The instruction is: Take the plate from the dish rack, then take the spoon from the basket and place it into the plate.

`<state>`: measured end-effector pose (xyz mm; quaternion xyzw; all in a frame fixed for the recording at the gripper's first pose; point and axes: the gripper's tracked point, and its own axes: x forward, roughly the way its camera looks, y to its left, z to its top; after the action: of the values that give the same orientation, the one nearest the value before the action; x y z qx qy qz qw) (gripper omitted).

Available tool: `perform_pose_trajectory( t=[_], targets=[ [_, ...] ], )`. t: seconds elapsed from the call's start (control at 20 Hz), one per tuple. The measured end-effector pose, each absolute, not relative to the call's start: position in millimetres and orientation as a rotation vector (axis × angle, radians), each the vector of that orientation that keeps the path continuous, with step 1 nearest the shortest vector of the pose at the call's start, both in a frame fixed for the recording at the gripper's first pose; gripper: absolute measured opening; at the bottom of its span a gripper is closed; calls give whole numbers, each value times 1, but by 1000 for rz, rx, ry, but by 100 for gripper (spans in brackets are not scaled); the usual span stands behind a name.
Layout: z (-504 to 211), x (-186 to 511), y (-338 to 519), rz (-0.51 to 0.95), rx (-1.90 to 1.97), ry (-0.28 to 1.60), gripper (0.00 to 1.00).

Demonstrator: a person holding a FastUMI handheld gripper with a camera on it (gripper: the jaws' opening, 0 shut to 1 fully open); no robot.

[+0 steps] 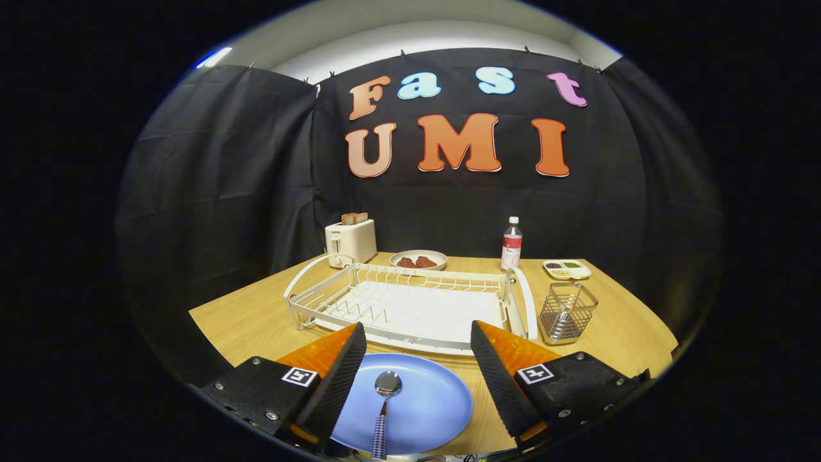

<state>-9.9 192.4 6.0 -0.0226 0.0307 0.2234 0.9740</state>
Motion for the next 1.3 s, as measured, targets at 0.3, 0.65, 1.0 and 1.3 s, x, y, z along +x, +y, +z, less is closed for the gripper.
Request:
perform_pose_trajectory(
  t=[0.3, 0.65, 1.0, 1.3],
  targets=[
    [45, 7, 141, 372, -27, 18, 97],
    [62, 26, 78, 268, 5, 2, 97],
    [66, 28, 43, 208, -3, -16, 97],
    [62, 27, 32, 186, 6, -19, 97]
  ],
)
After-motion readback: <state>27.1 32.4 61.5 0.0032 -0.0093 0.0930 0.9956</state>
